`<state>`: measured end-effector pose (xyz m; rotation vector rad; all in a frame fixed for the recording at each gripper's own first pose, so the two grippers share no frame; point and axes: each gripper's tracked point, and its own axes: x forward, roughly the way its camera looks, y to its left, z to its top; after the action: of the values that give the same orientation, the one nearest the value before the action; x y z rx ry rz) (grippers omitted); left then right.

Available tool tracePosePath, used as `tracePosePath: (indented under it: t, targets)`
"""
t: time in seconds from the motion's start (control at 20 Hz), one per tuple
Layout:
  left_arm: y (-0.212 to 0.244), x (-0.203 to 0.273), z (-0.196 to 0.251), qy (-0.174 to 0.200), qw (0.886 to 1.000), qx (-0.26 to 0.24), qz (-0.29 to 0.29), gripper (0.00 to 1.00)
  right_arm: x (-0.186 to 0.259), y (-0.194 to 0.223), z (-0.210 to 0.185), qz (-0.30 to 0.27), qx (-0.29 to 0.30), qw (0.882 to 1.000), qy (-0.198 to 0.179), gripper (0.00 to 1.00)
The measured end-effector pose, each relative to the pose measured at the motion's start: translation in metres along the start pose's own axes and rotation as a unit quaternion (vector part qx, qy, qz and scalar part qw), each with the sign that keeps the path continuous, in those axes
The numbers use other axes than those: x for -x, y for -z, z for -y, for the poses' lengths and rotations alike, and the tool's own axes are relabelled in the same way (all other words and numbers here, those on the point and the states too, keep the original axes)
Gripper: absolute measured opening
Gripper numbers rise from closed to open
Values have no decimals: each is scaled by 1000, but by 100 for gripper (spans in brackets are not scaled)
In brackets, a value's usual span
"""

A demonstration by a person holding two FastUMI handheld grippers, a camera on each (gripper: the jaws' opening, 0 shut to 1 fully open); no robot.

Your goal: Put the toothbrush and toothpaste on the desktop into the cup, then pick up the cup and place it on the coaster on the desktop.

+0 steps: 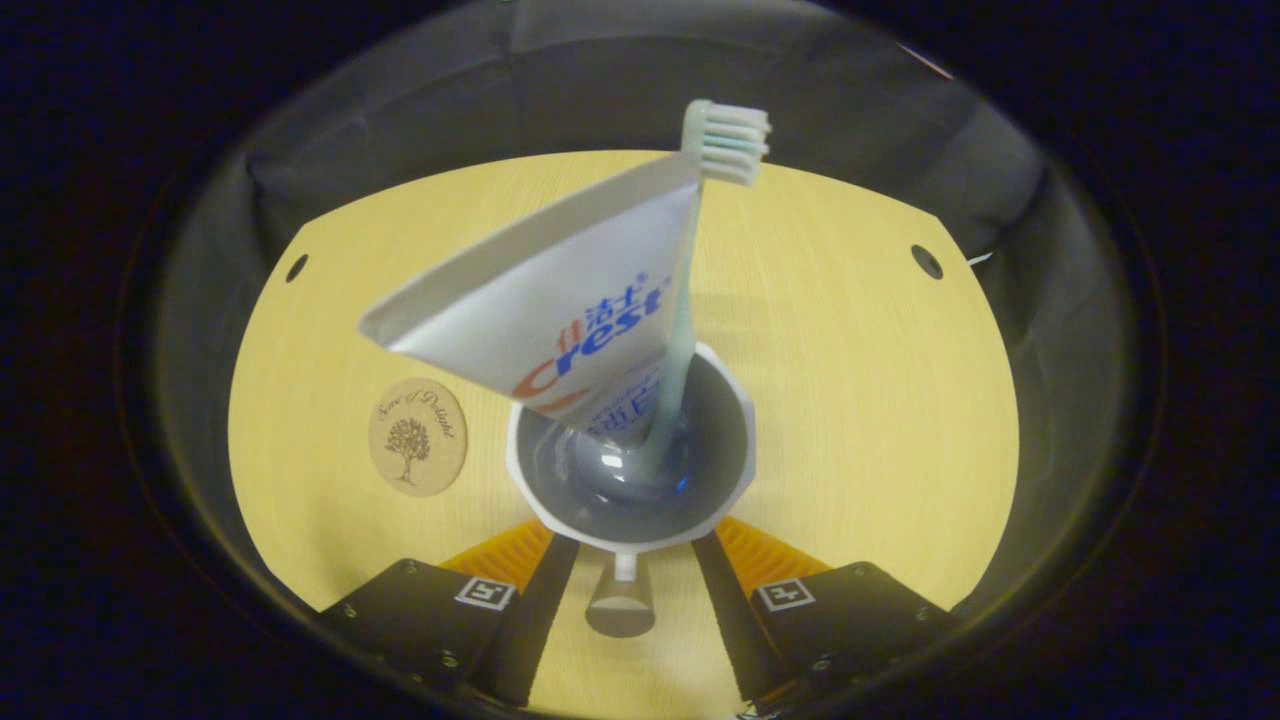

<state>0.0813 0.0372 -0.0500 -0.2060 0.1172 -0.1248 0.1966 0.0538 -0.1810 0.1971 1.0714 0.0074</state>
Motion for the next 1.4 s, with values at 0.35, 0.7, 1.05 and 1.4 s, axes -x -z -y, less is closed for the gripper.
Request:
tracePosePath:
  t: [0.35, 0.7, 1.05, 1.4]
  targets:
    - [9, 4, -7, -10, 1000, 4, -8, 93, -6, 3, -2, -5, 14, 1000, -1, 29]
    - [21, 13, -20, -28, 999, 15, -21, 93, 6, -1, -11, 25, 53, 998, 1, 25]
    - [33, 34, -37, -45, 998, 18, -39, 93, 24, -4, -59, 37, 87, 995, -36, 25]
    - [38, 63, -66, -73, 996, 32, -43, 93, 26, -8, -113, 34, 122, 990, -60, 25]
